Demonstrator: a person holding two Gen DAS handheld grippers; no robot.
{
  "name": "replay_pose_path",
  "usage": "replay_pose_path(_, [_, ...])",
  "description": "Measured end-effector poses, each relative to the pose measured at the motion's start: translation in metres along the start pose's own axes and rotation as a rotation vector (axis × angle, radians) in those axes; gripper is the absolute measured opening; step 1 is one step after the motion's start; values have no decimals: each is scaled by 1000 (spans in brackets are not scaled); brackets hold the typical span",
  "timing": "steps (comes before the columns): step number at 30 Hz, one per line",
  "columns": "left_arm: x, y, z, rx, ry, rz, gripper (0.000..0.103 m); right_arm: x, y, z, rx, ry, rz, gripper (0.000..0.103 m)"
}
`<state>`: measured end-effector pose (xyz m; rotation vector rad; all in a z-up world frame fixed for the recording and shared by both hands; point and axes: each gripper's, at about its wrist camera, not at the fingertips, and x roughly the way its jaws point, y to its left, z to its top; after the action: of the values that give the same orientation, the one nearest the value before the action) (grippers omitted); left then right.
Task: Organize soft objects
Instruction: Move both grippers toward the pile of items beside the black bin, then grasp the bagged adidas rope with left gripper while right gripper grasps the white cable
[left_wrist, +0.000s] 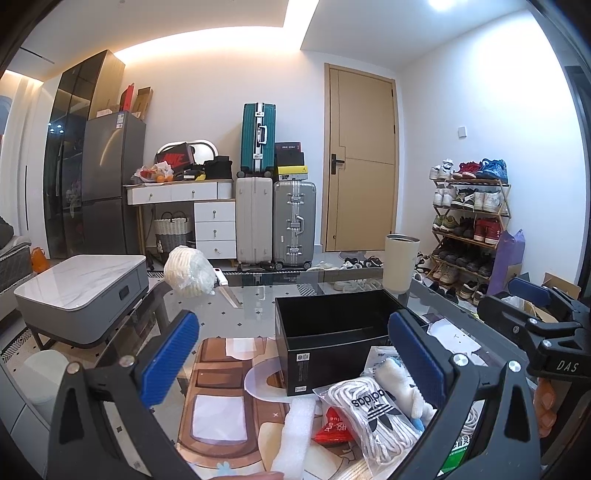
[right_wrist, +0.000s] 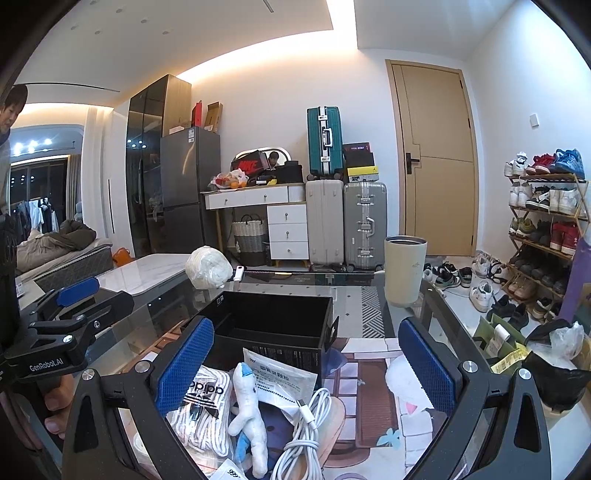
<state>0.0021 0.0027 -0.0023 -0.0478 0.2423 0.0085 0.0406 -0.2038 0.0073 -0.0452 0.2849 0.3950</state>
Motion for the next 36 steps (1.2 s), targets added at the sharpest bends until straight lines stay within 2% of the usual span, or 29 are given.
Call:
replay_pose_path(8, [2,-2,1,2,6,-34,103,-2,-3,0,-4,-9,-28,102])
replay_pose_path(12, [8,-3,2,15,31,-123,103,-4,-11,2,35,12,-69,102])
replay_pose_path(16, [21,-6,0,9,89,-157,103,-12,-21,9,71,45,-146,102])
replay_pose_path(19, [38,-14,5,5,194,-202,103,-13,-26,20,97,127,-141,102])
replay_pose_path(21, [50,-22,11,20,287,-236,103,-8,-30,25,104,217,-136,102])
replay_pose_path(25, [60,-32,15,36,396,-276,103,2,-42,21,165,358,-115,102])
replay_pose_path(28, [69,-41,9,70,546,-301,103,13,-47,14,209,460,-102,102])
replay_pose_path(30, [72,-50,3,99,627,-361,103,22,-44,9,195,530,-93,102])
replay_pose_path(34, [64,-65,-6,156,689,-379,103,40,-39,-5,167,619,-78,100])
replay_pose_path(36, [62,-73,-11,187,717,-368,102,50,-36,-14,166,663,-67,91])
